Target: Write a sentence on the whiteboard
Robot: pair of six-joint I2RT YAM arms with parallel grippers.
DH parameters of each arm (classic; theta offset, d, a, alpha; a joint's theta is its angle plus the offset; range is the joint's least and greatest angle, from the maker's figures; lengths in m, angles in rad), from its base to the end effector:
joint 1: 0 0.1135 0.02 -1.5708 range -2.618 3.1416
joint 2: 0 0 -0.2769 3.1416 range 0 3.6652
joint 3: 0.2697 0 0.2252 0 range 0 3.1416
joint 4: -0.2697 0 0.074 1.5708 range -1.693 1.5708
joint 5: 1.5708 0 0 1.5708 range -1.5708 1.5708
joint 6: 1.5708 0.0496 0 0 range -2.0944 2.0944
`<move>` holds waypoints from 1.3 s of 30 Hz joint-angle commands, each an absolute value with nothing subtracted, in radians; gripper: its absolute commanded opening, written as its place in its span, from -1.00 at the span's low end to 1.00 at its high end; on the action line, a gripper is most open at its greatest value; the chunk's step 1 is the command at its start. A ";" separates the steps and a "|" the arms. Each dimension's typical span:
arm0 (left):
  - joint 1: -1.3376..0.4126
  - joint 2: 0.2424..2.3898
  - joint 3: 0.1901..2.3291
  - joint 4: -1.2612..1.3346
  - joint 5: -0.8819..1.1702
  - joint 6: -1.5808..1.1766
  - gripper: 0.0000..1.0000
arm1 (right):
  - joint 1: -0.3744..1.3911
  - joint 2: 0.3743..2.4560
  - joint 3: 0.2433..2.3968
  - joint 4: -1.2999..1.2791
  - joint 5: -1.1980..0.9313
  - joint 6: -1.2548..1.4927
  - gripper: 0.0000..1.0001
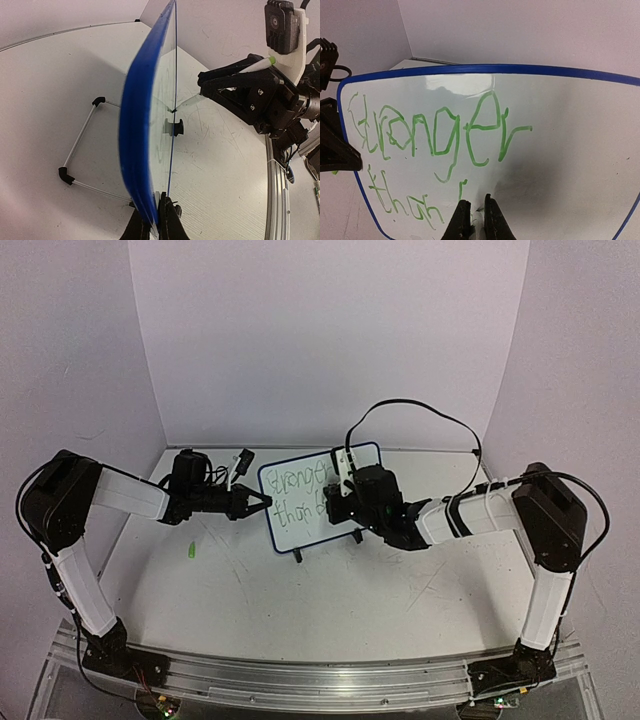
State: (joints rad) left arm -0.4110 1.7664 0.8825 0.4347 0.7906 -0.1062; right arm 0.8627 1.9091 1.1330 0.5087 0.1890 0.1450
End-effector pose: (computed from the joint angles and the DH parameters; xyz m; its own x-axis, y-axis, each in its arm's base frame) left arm 0.3122 -0.1745 0.2081 -0.4878 0.1313 -0.8630 0.8209 0.4052 -0.4024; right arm 0.2849 0.3184 0.2331 -0.2608 -0.0864 -0.9615 -0.5968 0.7973 0.0902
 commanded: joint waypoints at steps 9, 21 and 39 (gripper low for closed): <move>-0.399 1.776 0.896 0.372 0.657 -0.002 -1.00 | 0.864 1.917 1.096 0.519 0.216 0.171 -1.00; -0.399 1.776 0.894 0.370 0.657 -0.002 -1.00 | 0.863 1.907 1.082 0.518 0.280 0.146 -1.00; -0.399 1.772 0.894 0.370 0.652 -0.002 -1.00 | 0.830 1.768 1.036 0.568 0.197 0.112 -1.00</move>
